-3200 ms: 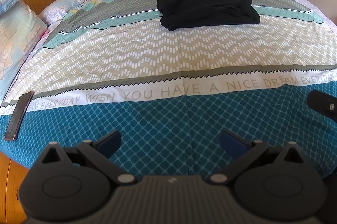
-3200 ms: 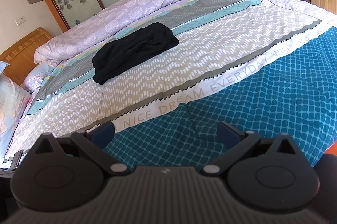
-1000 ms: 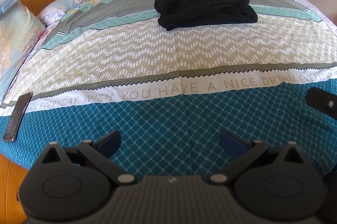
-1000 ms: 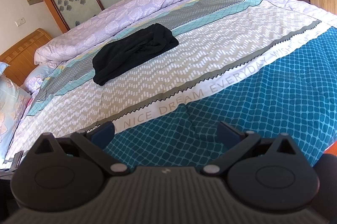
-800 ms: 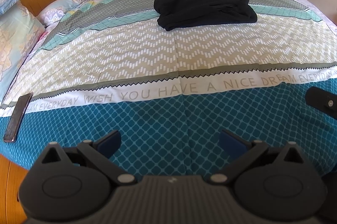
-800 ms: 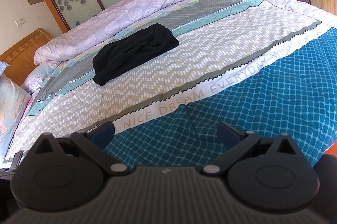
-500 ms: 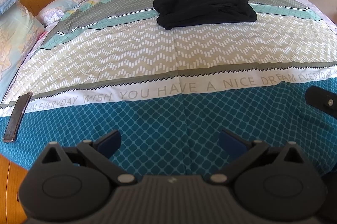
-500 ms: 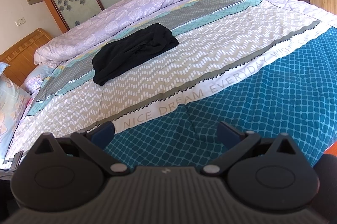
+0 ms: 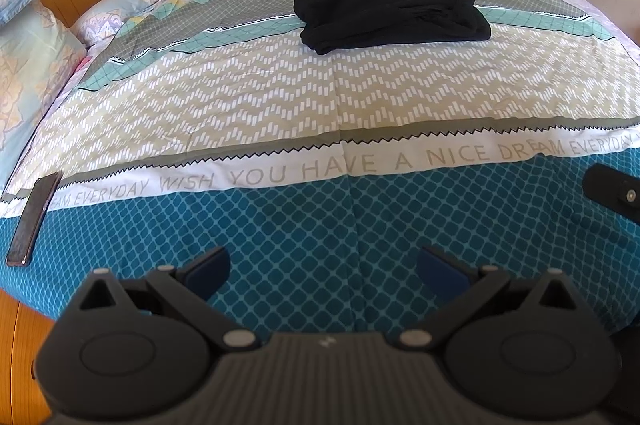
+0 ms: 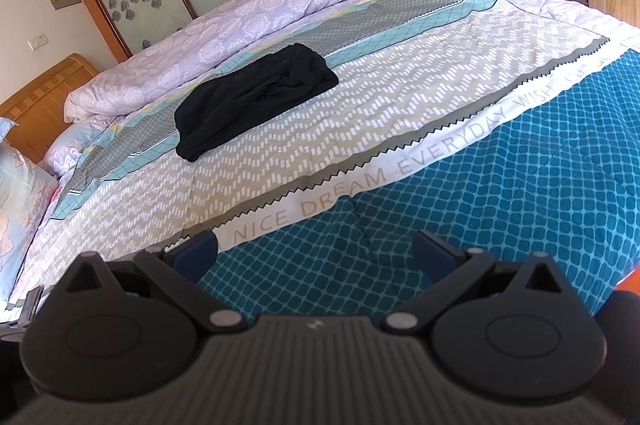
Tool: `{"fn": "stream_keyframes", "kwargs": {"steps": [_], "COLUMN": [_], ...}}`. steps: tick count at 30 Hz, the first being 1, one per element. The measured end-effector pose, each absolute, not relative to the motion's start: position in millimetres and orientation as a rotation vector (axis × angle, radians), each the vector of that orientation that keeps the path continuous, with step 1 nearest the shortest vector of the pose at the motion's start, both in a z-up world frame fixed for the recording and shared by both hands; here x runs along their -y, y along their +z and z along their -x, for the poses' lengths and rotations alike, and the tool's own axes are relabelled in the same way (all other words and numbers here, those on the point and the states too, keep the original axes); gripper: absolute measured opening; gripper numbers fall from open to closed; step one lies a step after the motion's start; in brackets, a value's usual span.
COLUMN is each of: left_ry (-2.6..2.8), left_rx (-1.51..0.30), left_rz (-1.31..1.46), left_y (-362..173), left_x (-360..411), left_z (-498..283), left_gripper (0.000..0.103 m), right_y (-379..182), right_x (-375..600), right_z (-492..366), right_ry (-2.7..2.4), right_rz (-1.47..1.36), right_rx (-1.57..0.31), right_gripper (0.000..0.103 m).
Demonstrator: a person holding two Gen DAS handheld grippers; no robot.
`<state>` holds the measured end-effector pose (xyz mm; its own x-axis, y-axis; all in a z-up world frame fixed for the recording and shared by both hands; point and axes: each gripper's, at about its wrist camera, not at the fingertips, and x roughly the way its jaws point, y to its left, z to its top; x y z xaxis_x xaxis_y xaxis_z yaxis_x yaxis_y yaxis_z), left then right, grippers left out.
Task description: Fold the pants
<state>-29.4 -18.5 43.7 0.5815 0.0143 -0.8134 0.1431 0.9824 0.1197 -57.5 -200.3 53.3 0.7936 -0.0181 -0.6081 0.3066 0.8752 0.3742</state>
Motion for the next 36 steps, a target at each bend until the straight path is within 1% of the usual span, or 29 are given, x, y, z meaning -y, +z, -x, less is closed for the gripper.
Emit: {"fn": "stream_keyframes", "kwargs": {"steps": [36], "left_ry": [-0.077], "left_rx": [-0.956], "left_rz": [-0.178], "left_y": [40.4], "left_x": [19.3], "left_z": [30.8], "left_gripper": [0.103], "right_y": [51.2], "right_x": [200.0], "right_z": [58.6], "right_ry": [-0.193], "right_rz": [-0.488], "right_rx": [-0.64], "right_gripper": [0.103]}}
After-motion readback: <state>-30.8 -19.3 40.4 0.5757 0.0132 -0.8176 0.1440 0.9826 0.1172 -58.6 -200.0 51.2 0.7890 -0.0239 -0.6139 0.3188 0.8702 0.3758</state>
